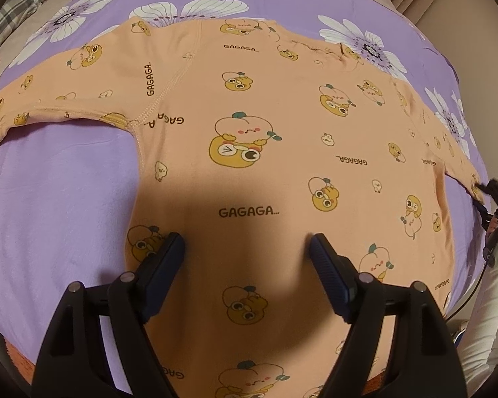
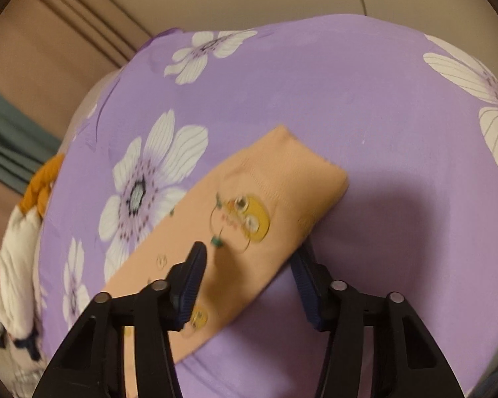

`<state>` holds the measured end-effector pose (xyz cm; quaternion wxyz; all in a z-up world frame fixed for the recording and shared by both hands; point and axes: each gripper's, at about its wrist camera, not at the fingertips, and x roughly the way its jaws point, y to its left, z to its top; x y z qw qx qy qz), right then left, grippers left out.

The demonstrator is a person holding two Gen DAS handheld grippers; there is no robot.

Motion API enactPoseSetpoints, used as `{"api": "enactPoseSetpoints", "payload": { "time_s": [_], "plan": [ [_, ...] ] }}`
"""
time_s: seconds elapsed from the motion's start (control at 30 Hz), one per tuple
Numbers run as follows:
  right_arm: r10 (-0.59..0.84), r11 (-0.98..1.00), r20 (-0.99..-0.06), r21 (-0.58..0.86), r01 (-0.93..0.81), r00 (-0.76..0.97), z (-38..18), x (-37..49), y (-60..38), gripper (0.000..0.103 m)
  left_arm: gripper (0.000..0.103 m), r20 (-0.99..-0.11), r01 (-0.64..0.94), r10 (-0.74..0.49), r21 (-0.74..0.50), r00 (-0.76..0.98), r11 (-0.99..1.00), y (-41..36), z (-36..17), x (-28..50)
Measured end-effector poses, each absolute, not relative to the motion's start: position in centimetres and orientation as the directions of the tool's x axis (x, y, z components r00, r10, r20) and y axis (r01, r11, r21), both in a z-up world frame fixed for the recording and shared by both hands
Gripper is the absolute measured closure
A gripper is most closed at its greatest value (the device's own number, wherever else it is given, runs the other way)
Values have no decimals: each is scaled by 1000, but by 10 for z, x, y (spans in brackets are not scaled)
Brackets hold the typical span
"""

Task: Fold small clothes
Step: 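Grasp the cuff of the orange shirt's sleeve with the right gripper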

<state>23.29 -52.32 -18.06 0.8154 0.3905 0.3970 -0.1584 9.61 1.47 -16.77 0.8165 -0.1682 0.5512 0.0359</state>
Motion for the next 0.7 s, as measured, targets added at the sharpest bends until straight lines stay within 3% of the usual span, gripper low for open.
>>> {"api": "enactPoseSetpoints", "payload": {
  "time_s": [0.07,0.63,0.67,0.7],
  "plan": [
    [54,631,-770,520,576,636,-180,228,-529,74,23,-912,-248,-130,-239,389,939,15,-168,97],
    [16,629,-751,520,577,660,-178,224,-560,75,19,-904,-240,-144,-256,403,936,15,-167,102],
    [4,641,-750,509,574,662,-176,226,-559,88,19,-901,-239,-147,-262,409,935,16,-165,102],
    [-3,656,-753,495,570,657,-172,230,-557,94,21,-899,-239,-148,-263,412,935,16,-164,101]
  ]
}}
